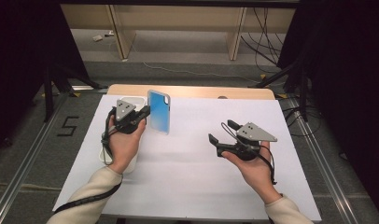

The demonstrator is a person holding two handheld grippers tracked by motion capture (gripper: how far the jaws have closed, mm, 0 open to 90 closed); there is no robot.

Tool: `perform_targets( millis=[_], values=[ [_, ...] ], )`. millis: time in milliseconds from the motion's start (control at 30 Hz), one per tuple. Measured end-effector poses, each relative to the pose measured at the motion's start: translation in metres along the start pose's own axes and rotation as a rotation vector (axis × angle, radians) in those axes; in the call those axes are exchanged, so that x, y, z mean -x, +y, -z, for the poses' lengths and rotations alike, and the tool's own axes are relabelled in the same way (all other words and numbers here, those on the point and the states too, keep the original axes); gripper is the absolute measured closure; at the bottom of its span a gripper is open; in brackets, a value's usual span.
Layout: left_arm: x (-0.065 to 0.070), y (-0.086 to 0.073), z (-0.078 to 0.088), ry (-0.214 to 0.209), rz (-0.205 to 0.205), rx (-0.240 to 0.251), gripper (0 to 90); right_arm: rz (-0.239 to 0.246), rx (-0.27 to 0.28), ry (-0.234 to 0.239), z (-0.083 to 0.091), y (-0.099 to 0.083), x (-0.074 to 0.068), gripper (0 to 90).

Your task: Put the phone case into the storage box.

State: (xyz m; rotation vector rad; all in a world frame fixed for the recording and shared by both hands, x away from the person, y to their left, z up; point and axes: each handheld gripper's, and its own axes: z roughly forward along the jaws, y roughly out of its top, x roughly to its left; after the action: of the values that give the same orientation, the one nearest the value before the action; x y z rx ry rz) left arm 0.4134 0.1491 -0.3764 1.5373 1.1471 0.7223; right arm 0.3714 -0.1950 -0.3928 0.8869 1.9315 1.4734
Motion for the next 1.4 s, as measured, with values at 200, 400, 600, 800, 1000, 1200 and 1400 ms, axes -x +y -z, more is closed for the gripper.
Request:
perform_targets(
  millis=[200, 400, 600, 800, 1000, 1200, 1400],
  values=[
    [-0.005, 0.002, 0.001, 0.012, 0.000, 0.009, 88.4, -0.001, -0.006, 0.008, 0.003, -0.003, 0.001, 17.5],
    [-0.009, 0.003, 0.002, 0.027, 0.001, 0.011, 88.3, -0.002, -0.013, -0.005, 0.006, -0.005, 0.003, 17.3],
    [-0.013, 0.003, 0.002, 0.041, 0.003, 0.010, 88.4, -0.005, -0.011, -0.008, 0.009, -0.006, 0.004, 17.0],
    [-0.017, 0.005, 0.003, 0.053, 0.003, 0.019, 88.4, -0.007, -0.001, -0.011, 0.009, -0.008, 0.004, 17.0],
    [-0.019, 0.006, 0.004, 0.058, 0.004, 0.019, 88.4, -0.009, -0.010, -0.021, 0.013, -0.009, 0.005, 16.9],
    [-0.022, 0.007, 0.004, 0.067, 0.005, 0.023, 88.4, -0.026, -0.013, -0.014, 0.016, -0.010, 0.006, 16.9],
    [-0.026, 0.009, 0.006, 0.080, 0.005, 0.031, 88.3, -0.027, -0.021, -0.023, 0.020, -0.012, 0.006, 16.9]
  ],
)
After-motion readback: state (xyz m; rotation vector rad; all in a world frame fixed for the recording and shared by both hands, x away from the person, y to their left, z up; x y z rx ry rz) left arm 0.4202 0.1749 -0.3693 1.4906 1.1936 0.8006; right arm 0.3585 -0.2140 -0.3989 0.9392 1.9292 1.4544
